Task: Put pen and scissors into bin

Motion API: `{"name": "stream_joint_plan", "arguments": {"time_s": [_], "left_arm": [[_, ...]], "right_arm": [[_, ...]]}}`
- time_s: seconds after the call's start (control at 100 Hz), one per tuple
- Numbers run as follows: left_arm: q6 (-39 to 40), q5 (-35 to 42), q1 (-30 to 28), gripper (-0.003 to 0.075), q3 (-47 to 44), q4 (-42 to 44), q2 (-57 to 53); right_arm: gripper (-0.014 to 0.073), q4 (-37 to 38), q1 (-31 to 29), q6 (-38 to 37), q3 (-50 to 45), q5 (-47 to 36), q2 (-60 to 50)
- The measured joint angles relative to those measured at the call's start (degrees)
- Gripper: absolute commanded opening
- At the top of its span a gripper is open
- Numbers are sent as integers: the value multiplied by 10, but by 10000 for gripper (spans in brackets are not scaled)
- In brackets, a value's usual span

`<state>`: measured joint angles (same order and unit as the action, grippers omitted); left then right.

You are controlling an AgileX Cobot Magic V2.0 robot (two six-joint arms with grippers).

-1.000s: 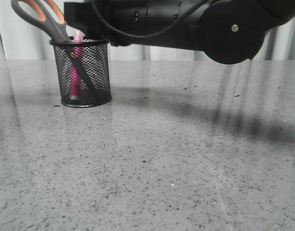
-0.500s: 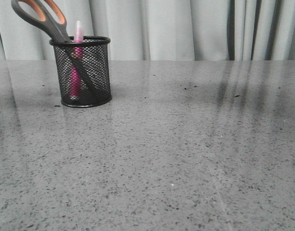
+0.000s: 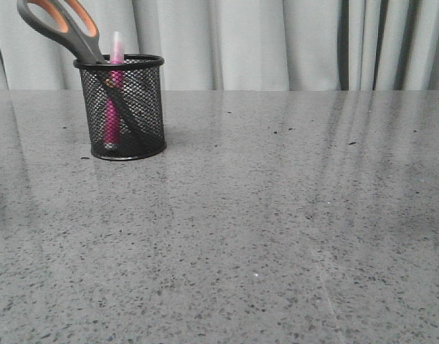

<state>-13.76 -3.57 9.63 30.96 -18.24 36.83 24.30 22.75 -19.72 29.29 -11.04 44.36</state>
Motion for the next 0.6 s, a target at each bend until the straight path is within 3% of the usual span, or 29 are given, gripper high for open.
{"name": "stream_joint_plan", "arguments": {"time_s": [0.3, 0.6], "left_arm": [[0, 18, 0, -20, -141, -11, -178], [0, 19, 0, -20, -179, -29, -252]], "right_arm": [[-55, 0, 0, 3, -169, -1, -214], [-55, -1, -3, 4, -210, 85, -305]]}}
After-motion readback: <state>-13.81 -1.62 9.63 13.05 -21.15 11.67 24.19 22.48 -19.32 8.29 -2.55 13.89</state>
